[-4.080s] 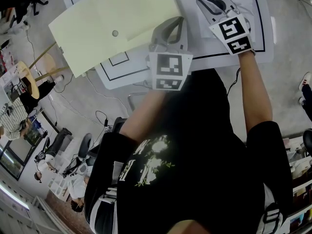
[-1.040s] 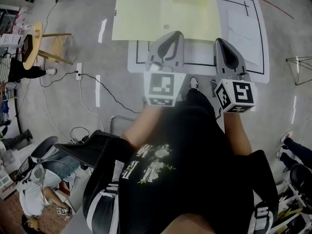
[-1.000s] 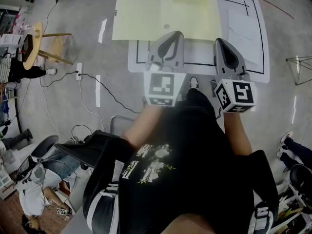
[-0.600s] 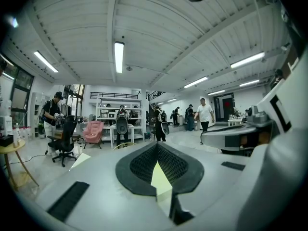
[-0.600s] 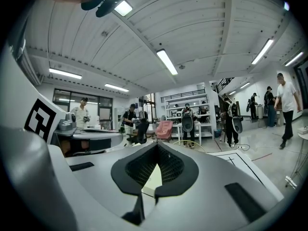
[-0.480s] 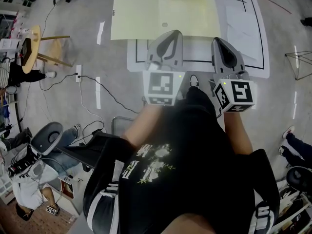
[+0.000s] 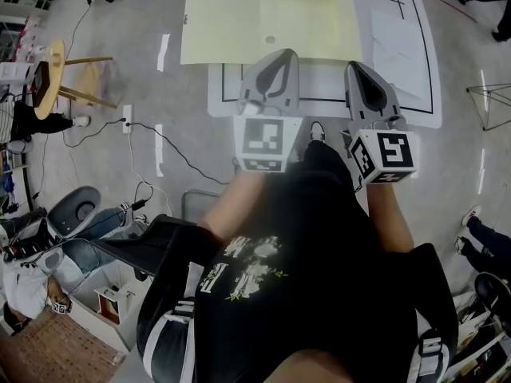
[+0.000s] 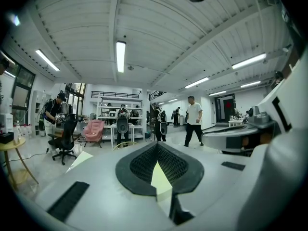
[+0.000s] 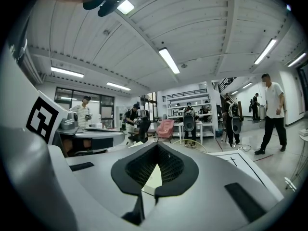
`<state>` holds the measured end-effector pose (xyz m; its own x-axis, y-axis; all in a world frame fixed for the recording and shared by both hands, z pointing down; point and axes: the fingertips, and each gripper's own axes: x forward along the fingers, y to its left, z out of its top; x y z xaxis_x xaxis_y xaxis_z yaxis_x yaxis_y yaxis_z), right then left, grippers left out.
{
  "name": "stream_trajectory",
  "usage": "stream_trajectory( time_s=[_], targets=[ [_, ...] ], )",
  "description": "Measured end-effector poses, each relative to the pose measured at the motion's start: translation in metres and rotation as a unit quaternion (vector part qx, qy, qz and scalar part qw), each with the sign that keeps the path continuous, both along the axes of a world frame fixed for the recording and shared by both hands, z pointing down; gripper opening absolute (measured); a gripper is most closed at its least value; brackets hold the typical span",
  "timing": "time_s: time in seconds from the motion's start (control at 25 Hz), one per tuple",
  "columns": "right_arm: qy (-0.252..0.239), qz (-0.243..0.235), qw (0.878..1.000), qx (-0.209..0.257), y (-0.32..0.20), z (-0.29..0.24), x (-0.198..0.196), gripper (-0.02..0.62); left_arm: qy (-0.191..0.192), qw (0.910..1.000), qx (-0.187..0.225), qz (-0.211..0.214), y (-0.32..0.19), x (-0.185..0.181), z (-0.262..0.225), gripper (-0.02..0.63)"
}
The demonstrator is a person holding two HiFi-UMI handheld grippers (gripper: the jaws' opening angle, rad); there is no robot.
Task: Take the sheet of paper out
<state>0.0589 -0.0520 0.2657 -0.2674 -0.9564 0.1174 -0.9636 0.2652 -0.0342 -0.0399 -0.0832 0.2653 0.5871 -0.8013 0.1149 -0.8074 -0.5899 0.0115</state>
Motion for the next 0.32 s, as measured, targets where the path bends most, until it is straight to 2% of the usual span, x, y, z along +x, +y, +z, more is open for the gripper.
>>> stream_trajectory(
  time_s=[0.32],
  targets=[
    [0.003, 0.002, 1.0, 0.0, -0.004, 0.0028, 0.0009, 0.0, 0.0, 1.0, -0.002, 0.002, -0.0036, -0.0005, 0.0023, 0.002]
  ],
)
